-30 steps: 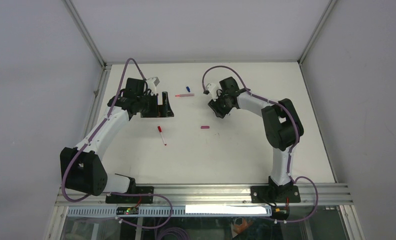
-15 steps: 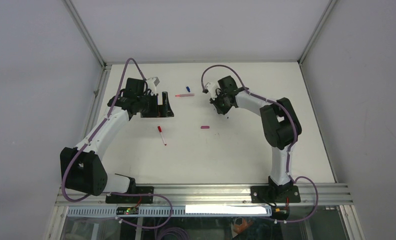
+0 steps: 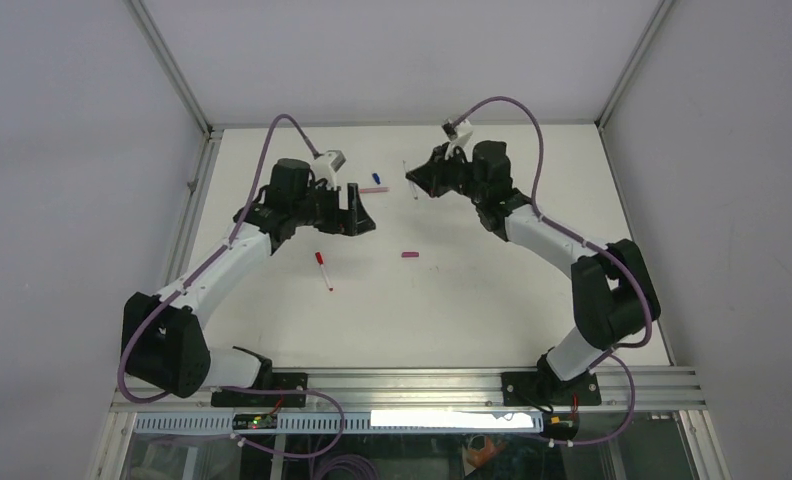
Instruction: Insert the pens into the pen caps
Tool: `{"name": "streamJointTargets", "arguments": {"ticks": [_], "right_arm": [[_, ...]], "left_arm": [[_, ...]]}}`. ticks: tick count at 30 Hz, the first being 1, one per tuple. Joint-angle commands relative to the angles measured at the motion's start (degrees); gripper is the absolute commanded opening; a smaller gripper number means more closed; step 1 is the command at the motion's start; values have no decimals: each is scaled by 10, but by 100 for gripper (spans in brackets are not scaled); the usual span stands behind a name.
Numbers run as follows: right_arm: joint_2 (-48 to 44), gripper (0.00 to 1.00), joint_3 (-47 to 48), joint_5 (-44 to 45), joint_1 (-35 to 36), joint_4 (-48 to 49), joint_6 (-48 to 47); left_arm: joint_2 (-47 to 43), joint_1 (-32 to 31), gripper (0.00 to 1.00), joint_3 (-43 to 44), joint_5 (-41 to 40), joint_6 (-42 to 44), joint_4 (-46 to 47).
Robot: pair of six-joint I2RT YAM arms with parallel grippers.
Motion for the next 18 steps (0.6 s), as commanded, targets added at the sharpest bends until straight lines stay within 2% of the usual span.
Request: {"name": "streamJointTargets", "arguments": {"ticks": [1,3,7,18], "right_arm": [[-2,0,-23,-88,11,411,327],[9,0,-29,-86,22,471,381],[7,0,-37,-85,41,491,392],[-12,0,-64,-77,52,498,379]], "left_arm": [[7,-78,82,0,-9,-4,158],[24,-87,81,-6,-9,-11,210],[41,-89,77,-23,-15,-32,321],[-1,-89,74,-45,-26,-26,375]]}}
